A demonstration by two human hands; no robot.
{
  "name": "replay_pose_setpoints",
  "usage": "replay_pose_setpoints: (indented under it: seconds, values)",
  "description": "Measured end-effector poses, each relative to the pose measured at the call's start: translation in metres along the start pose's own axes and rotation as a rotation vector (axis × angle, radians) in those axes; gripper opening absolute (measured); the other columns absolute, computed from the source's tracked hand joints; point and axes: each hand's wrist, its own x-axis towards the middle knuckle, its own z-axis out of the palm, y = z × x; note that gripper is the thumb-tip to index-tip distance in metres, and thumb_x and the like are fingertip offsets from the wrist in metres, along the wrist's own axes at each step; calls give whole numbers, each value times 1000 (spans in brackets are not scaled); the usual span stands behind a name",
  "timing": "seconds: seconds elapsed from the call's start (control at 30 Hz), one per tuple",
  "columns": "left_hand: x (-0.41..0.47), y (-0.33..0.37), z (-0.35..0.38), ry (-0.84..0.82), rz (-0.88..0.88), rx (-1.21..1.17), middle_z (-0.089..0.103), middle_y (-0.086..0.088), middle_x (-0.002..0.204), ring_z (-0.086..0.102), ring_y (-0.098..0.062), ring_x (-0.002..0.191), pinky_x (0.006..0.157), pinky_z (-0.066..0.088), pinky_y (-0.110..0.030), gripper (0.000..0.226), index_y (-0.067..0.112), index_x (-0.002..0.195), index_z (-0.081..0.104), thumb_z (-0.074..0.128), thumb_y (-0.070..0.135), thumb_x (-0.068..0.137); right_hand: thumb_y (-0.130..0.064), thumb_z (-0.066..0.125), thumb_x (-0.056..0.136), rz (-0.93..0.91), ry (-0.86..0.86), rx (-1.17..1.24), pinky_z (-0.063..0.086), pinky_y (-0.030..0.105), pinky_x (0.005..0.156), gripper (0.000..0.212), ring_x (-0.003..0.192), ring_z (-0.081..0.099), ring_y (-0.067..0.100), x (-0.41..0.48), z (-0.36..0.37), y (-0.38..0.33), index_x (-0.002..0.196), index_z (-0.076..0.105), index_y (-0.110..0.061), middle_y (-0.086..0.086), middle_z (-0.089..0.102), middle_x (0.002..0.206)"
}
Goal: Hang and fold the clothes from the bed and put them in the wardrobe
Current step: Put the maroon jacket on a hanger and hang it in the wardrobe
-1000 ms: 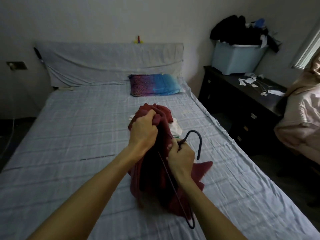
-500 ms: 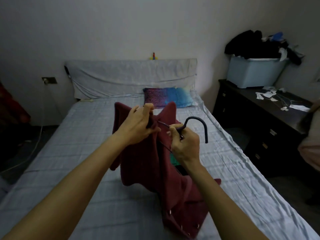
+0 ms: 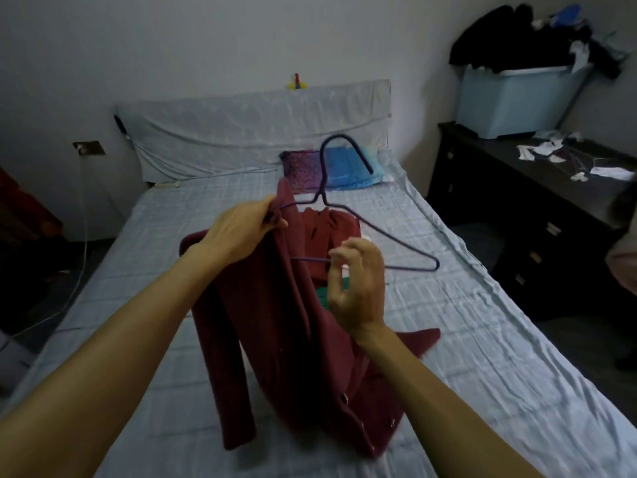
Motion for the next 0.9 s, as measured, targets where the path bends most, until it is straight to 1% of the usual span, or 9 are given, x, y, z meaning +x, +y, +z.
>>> replay_pose_setpoints:
  seconds: [0.07,0.13,0.23,0.33,0.43,0.57,0.73,0.83,0.9]
  values:
    - [0,2,2,10,18,20,66,-11,94,61,-34,85,70,48,-46,25,19,97,49,59,40,87,0,53,79,40,-129,3,48,39,71,13,80,57,27,-24,3,12,77,64,-5,10,59,84]
    - [-4,7,4,13,55,33,67,-9,94,61,-33,83,67,49,-46,26,22,95,45,56,44,87,-5,53,77,157,-280,-25,49,40,61,13,73,58,24,-47,6,21,77,66,-7,6,61,83]
    - [-9,16,6,55,126,47,67,-7,93,62,-33,81,62,46,-41,25,22,94,43,57,41,87,-15,57,84,490,-529,-86,52,40,81,27,96,61,25,-72,11,31,110,64,-11,7,63,107]
    - [-15,24,7,102,213,59,66,-6,92,61,-32,77,58,43,-37,23,14,97,51,60,34,89,-31,55,93,690,-754,-123,38,36,101,52,124,46,26,-81,18,40,138,42,-9,11,50,134]
    - [-22,22,7,115,287,45,67,2,100,65,-30,79,57,50,-42,21,17,101,52,54,34,90,-42,57,90,755,-932,-122,34,39,108,69,132,39,26,-84,25,52,146,31,-12,9,42,144]
    - [-23,13,3,154,285,5,69,10,102,66,-24,87,57,50,-39,19,20,104,53,53,30,88,-50,68,75,797,-1183,87,42,38,103,84,123,52,22,-90,26,54,146,26,-32,1,52,137]
    - [-28,6,-1,210,312,29,70,4,102,67,-28,80,53,50,-39,28,22,110,51,47,38,87,-29,53,86,776,-1082,-116,51,40,87,44,101,62,29,-101,29,53,130,51,-31,5,67,112]
    - [-30,-1,-7,280,305,51,70,-2,99,67,-30,74,52,49,-35,28,19,111,53,58,26,85,-22,49,86,765,-1042,-258,52,37,81,32,93,63,31,-88,23,58,115,61,-24,8,68,102]
    - [-31,-5,-13,288,301,40,70,-5,97,67,-32,71,50,50,-38,28,18,111,51,54,30,86,-23,49,87,771,-1024,-340,52,37,81,27,93,63,29,-76,13,69,111,61,-24,8,68,101]
